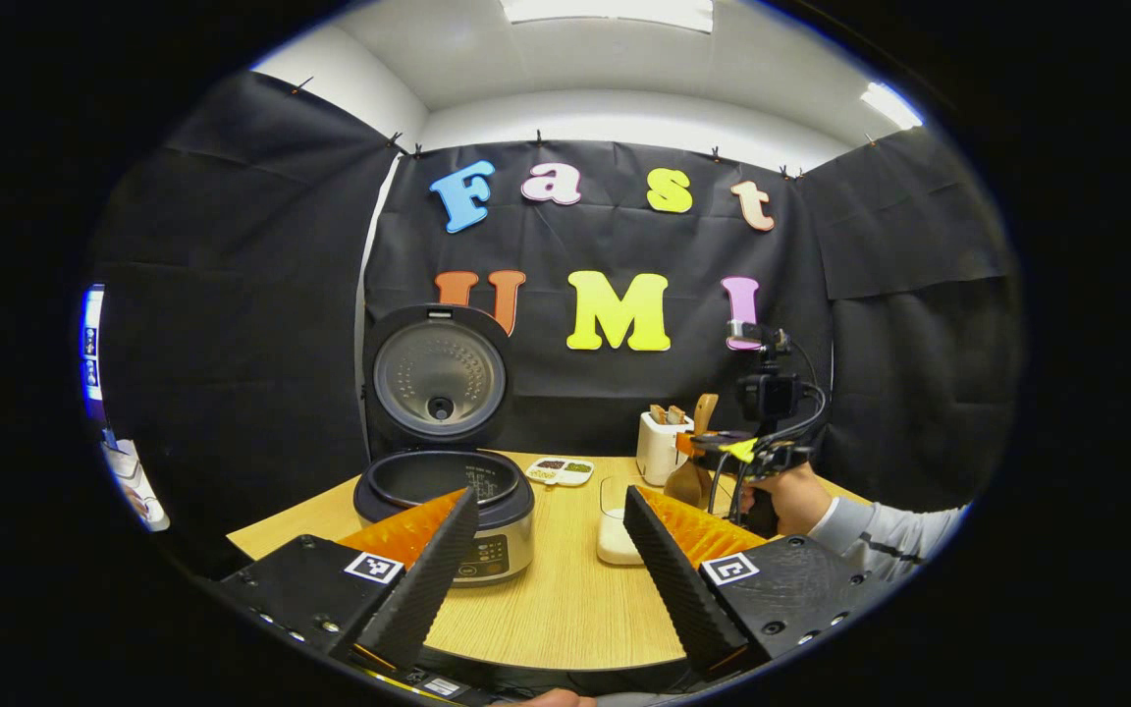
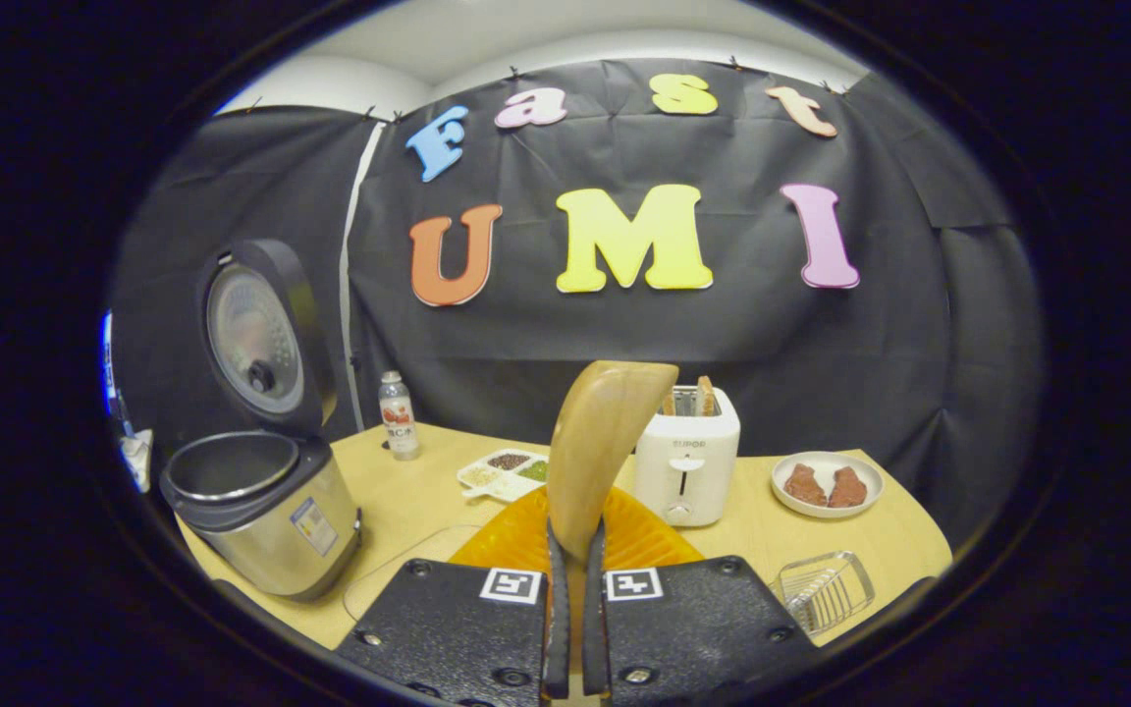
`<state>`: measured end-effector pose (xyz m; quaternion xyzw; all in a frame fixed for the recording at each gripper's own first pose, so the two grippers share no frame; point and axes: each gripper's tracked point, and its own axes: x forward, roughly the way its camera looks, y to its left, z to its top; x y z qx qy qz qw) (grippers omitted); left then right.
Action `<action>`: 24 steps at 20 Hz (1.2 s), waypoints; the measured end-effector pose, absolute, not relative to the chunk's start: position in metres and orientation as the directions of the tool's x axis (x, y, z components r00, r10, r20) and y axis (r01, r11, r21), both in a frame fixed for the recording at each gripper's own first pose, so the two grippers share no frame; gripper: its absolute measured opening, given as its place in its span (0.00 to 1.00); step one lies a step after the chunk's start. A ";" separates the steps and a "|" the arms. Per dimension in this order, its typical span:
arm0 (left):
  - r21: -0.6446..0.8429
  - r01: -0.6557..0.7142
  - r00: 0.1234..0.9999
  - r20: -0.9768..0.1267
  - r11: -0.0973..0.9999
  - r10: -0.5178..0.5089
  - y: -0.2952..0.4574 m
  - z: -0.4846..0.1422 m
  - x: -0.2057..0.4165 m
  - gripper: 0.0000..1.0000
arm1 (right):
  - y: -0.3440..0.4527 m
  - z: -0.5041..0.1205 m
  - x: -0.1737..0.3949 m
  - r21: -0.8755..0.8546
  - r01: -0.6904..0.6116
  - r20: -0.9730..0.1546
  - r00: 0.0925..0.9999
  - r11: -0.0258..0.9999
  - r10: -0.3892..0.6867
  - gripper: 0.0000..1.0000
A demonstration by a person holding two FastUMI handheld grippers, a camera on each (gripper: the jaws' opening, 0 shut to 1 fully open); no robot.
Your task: Close the left gripper, press the button to open the rice cooker; take a wooden spoon from the chopstick holder with the right hand, scoop a spoonful of rice and pour it into the rice cooker, then put the wooden spoon back into the chopstick holder.
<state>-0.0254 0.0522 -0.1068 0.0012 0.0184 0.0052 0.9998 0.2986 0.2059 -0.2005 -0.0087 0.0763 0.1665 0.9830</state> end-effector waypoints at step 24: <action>-0.038 -0.006 0.998 -0.060 0.999 0.004 0.064 -0.128 -0.023 0.95 | 0.223 -0.270 0.291 0.665 -0.109 -0.395 0.788 0.739 0.472 0.11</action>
